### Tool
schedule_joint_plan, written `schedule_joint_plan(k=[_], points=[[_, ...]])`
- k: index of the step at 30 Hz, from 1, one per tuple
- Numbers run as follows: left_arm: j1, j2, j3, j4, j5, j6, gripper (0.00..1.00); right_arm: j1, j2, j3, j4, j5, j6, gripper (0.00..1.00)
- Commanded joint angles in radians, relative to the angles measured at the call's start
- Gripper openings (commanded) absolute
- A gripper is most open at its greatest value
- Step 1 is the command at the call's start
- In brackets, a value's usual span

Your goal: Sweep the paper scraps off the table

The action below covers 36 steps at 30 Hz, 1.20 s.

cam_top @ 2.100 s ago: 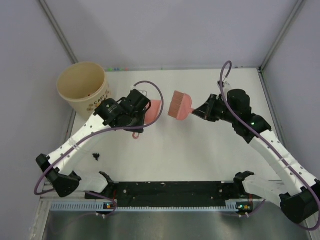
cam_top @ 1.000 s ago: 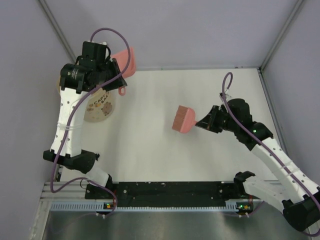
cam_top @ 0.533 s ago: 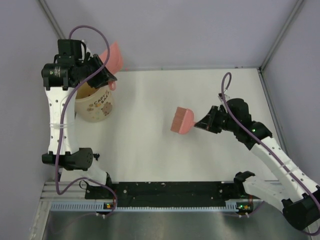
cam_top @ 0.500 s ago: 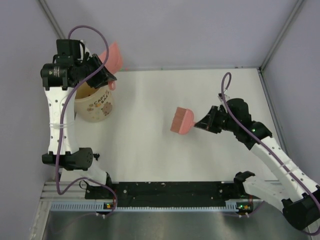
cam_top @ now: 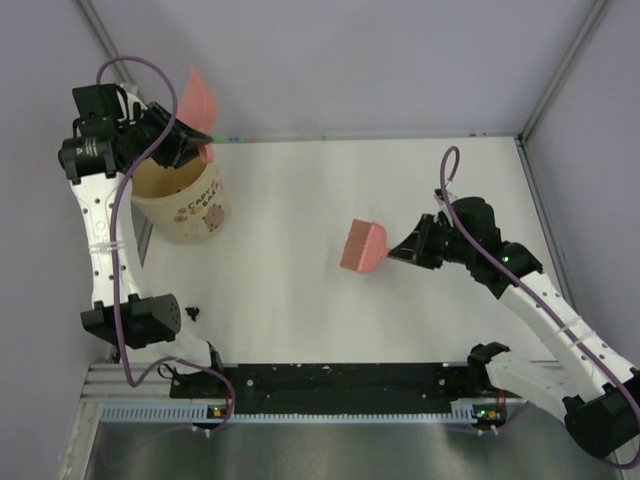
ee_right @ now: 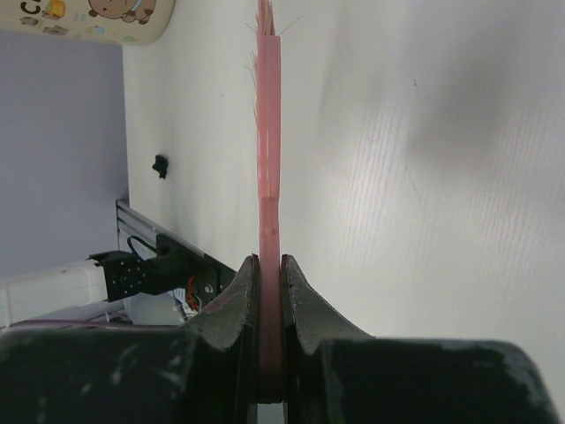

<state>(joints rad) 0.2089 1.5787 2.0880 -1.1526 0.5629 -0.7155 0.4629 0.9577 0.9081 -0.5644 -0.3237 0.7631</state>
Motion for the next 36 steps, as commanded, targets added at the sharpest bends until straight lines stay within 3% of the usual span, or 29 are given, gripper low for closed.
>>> schedule_joint_plan(k=[1,10,19,23,28,36], points=[[0.058,-0.054,-0.026,0.175,0.113,-0.082,0.00,0.011,-0.007,0.037,0.008,-0.020,-0.001,0.00],[0.158,-0.123,-0.218,0.488,0.268,-0.361,0.00,0.010,0.006,0.063,-0.020,-0.032,-0.011,0.00],[0.211,-0.193,-0.439,0.999,0.345,-0.783,0.00,0.010,-0.025,0.058,-0.051,-0.028,-0.015,0.00],[0.222,-0.212,-0.514,1.177,0.338,-0.935,0.00,0.010,-0.030,0.054,-0.058,-0.028,-0.018,0.00],[0.236,-0.246,-0.594,1.272,0.305,-1.018,0.00,0.010,-0.033,0.054,-0.060,-0.031,-0.027,0.00],[0.245,-0.267,-0.804,1.773,0.217,-1.354,0.00,0.010,-0.037,0.054,-0.074,-0.040,-0.042,0.00]])
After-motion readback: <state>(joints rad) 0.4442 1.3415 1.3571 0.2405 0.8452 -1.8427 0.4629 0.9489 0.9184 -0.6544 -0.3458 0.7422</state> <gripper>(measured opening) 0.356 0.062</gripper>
